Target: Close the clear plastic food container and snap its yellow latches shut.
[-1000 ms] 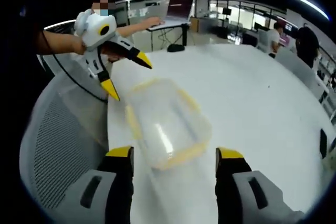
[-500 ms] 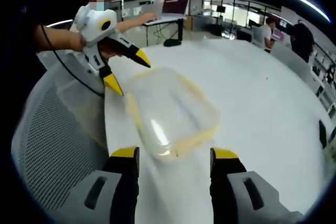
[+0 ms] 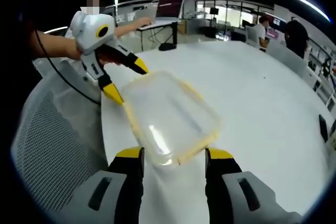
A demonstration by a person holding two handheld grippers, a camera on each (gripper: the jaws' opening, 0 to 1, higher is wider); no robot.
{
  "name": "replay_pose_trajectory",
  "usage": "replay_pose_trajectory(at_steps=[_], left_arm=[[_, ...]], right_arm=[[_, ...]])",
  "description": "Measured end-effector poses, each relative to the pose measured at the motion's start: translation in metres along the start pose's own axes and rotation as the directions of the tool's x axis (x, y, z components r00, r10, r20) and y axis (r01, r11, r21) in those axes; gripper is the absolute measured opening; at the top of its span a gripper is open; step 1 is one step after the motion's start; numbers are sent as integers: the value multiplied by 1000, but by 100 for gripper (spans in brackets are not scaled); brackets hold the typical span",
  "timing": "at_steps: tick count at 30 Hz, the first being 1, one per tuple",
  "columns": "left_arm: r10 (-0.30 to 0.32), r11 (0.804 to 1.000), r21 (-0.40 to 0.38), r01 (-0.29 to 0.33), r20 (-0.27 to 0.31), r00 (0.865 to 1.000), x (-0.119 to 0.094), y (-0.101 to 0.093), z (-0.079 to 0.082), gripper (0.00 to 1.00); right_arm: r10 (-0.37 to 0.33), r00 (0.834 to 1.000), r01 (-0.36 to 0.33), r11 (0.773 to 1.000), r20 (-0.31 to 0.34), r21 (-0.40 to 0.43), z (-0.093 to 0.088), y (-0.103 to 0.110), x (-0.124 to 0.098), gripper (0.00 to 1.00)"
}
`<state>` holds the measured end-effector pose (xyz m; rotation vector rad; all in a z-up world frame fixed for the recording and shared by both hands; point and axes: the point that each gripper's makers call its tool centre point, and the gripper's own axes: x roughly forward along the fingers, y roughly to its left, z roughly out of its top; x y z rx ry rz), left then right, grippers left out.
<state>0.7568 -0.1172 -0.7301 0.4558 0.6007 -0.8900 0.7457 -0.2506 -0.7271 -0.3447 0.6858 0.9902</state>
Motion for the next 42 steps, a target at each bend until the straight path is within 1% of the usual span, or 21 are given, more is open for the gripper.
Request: replay_pose_trajectory(at_steps=[10,28,37,42], left_arm=[[-14,1000,13,14,-6,1000,7,12,5,44],[-16,1000,4,16,-6,1000,29,40,19,44],[-12,1000,-10,12,-11,1000,43,55,27,43],[-12,1000,-15,11,-17,1000,47,60,27,42]], right_arm=[[-13,1000,13,1000,3,15,4,-9,3,43],[-34,999,33,999,5,28,15,-45,14,43],[-47,999,47,999,-6,25,21,-64,19,43],[-48,999,49,999,-16,24,23,-71,23,43]])
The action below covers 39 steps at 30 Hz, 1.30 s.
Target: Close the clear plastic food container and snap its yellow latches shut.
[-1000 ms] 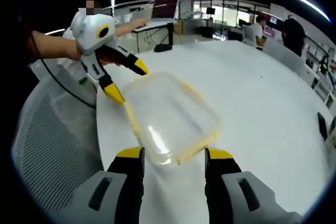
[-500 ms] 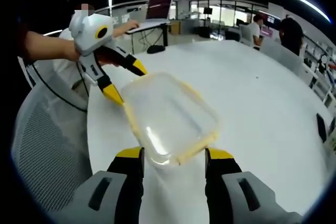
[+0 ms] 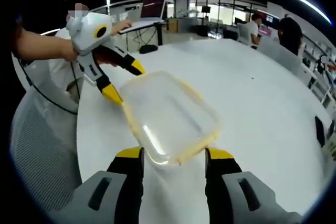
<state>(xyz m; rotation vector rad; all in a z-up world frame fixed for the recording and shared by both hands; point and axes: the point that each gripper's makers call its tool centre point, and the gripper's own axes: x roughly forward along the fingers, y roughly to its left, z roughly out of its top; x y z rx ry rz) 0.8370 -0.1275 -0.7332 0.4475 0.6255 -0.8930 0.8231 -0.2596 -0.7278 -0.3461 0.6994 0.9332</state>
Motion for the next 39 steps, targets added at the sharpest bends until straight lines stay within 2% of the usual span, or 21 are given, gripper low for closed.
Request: replay_pose_trajectory(at_steps=[10,14,23,32,39], left_arm=[[-8,1000,-23,8,-3,1000,1,1,-2,41],[9,999,-49,-9,2,1000,-4,4,-3,43],[42,992,-121,-34,68,997,-30,3,-4,51],[103,975,-211,-76,122,987,-64,-12,-15,58],[141,974,-193,-117,115,983,-89,-27,-28,64]], right_arm=[[-2,1000,2,1000,0,12,0,0,2,43],[-14,1000,14,1000,8,22,-1,3,0,47],[-66,994,59,995,82,84,-1,11,-20,55],[-151,976,127,979,154,160,-7,21,-48,62],[-191,959,153,970,207,186,-14,33,-74,72]])
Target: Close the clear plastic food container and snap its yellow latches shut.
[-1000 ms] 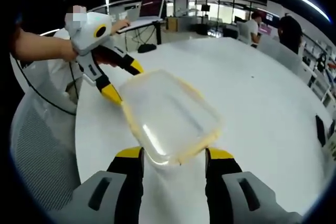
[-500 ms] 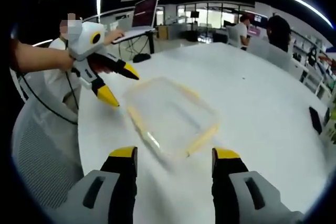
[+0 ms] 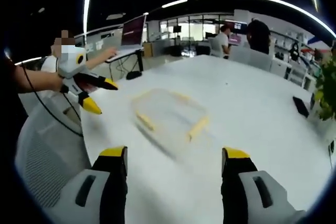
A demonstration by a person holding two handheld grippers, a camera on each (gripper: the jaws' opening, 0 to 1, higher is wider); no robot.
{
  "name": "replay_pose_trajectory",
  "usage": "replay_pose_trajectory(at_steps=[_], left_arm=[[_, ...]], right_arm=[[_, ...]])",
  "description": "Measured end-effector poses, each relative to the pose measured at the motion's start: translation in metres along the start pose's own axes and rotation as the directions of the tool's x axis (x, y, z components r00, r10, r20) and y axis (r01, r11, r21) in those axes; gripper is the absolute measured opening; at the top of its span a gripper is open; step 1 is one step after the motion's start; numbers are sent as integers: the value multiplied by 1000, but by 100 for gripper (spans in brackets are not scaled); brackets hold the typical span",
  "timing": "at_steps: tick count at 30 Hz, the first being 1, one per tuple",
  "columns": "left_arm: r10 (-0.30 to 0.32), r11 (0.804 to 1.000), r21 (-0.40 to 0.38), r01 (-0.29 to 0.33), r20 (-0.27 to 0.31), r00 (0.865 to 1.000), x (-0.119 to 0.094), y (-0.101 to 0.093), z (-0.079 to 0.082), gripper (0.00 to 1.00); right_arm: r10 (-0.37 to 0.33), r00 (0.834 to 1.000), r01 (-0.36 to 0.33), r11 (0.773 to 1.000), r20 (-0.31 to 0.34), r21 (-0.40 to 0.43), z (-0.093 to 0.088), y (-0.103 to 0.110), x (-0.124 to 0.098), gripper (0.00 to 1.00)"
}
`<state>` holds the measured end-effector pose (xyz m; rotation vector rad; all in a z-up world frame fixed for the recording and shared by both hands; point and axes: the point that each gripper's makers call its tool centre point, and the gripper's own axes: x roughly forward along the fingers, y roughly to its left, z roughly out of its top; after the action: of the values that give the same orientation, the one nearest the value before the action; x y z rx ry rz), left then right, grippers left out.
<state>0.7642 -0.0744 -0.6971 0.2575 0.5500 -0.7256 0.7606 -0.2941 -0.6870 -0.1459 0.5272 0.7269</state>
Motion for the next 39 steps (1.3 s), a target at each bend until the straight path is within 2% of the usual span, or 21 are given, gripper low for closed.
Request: replay_pose_trajectory(at_steps=[4,10,12,16,21,30,39], left_arm=[[15,1000,16,-15,24,1000,-13,-6,1,70],[25,1000,-19,-24,83,996,-26,-13,6,80],[27,999,-37,-23,97,995,-29,-14,7,82],[37,999,-37,-34,102,994,-30,-18,4,88],[39,999,-11,-38,79,996,-29,-22,-3,90],[63,998,-35,-60,88,994,-31,-17,-2,97],[84,996,-47,-79,114,990,-35,-13,1,99]], right_arm=[[-25,1000,25,1000,17,-7,-6,6,-15,77],[-42,998,42,999,44,-14,-11,16,-26,84],[-49,998,50,998,44,-39,-13,20,-28,86],[-52,997,55,997,57,-55,-14,26,-33,92],[-57,997,60,997,52,-49,-18,25,-35,93],[-71,996,75,995,62,-65,-16,24,-35,100],[-62,996,66,995,56,-75,-18,25,-33,99]])
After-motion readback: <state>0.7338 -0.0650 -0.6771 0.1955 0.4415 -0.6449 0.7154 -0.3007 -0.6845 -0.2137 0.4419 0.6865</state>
